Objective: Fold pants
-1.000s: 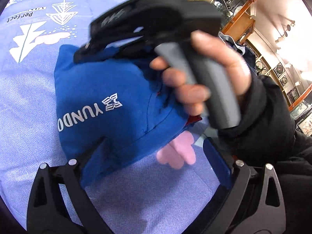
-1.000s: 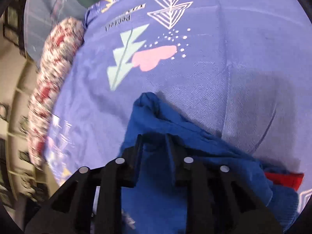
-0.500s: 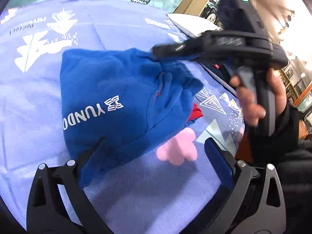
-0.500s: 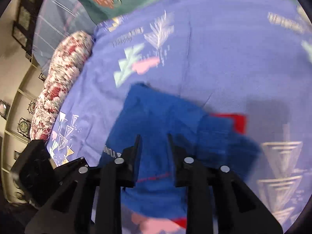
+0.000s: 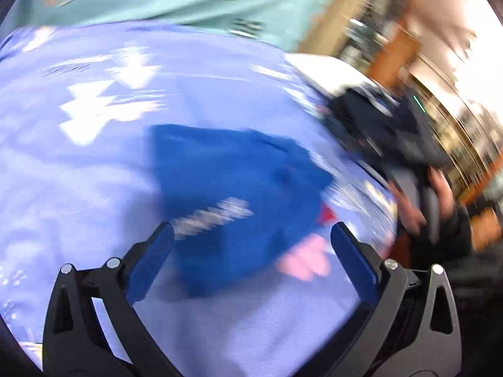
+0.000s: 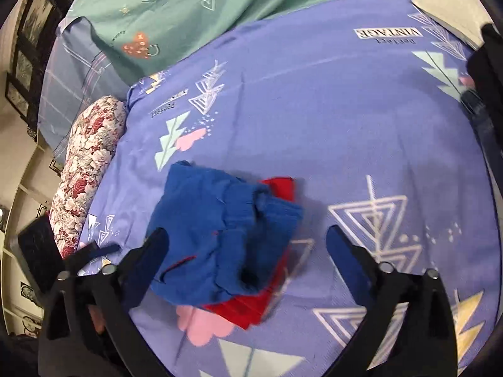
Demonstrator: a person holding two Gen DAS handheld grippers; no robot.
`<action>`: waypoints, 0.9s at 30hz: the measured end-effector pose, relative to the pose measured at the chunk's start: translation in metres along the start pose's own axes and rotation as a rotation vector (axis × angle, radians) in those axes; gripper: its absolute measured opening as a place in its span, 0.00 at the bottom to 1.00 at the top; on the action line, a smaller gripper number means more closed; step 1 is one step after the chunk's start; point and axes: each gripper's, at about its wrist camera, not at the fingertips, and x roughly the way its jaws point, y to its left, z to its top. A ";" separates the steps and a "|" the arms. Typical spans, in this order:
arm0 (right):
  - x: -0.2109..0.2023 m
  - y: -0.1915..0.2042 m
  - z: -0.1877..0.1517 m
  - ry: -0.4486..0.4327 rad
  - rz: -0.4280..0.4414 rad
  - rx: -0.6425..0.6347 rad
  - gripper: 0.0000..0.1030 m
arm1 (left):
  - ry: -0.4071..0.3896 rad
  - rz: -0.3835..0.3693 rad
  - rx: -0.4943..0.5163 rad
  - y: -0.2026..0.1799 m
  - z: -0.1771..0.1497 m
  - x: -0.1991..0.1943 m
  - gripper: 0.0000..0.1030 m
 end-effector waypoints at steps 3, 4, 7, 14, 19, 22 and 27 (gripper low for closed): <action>0.024 -0.011 -0.012 0.072 0.015 0.028 0.98 | 0.048 -0.040 -0.203 0.050 0.012 0.019 0.98; 0.034 -0.014 -0.017 0.095 0.048 0.047 0.98 | 0.076 -0.073 -0.269 0.063 0.013 0.029 0.98; 0.056 -0.004 -0.018 0.129 0.093 0.044 0.98 | 0.145 -0.109 -0.398 0.084 0.014 0.062 0.98; 0.093 0.034 -0.011 0.177 0.006 -0.060 0.99 | 0.188 0.011 -0.216 0.046 0.039 0.102 0.98; 0.091 0.043 -0.016 0.142 -0.047 -0.180 0.68 | 0.237 0.061 -0.088 0.014 0.041 0.120 0.95; 0.080 0.043 -0.020 0.103 -0.010 -0.224 0.42 | 0.219 0.081 -0.053 0.009 0.036 0.120 0.87; 0.074 0.047 -0.013 0.072 0.011 -0.198 0.36 | 0.158 -0.001 -0.176 0.031 0.050 0.102 0.63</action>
